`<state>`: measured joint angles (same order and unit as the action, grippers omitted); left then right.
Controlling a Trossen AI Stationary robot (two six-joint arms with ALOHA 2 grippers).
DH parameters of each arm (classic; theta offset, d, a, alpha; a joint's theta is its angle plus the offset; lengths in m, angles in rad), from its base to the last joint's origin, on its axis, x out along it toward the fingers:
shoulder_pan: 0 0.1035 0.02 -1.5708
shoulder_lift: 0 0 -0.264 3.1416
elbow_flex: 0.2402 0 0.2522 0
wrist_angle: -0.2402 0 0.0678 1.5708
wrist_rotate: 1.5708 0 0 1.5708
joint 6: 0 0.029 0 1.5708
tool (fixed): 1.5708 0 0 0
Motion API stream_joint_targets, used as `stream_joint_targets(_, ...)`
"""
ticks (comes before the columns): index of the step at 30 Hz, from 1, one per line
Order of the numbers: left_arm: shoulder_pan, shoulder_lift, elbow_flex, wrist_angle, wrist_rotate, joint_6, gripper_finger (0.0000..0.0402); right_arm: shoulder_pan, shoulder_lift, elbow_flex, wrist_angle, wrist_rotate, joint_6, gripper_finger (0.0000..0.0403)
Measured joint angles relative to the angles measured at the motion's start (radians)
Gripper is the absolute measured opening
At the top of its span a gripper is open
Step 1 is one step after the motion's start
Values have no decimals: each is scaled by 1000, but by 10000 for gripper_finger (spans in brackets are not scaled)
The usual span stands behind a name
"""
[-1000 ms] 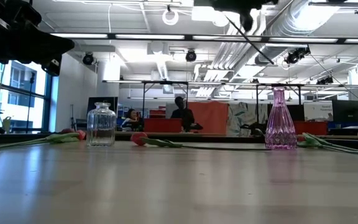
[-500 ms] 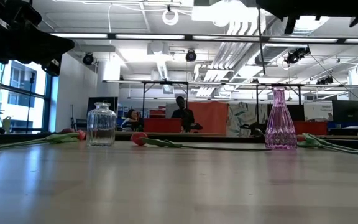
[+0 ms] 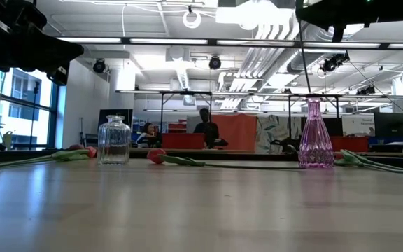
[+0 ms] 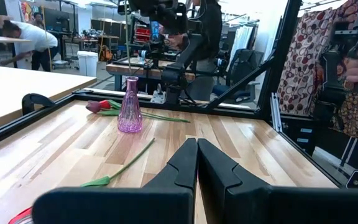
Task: Sort flowers into vase by color
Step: Put the center dark red tulip into the purple vase
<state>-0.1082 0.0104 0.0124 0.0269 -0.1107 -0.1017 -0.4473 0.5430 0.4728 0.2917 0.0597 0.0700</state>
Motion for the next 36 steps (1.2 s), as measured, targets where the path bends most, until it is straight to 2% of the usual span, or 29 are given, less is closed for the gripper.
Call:
stream_joint_targets(16, 0, 0, 0, 0, 0, 0, 0, -6, 0, 0, -118, -7, 17, 3)
stream_joint_targets(29, 0, 0, 0, 0, 0, 0, 0, -6, -1, 1, -147, -7, 18, 42)
stream_joint_targets(36, 0, 0, 0, 0, 0, 0, 0, -6, 0, 15, -308, -6, 32, 83)
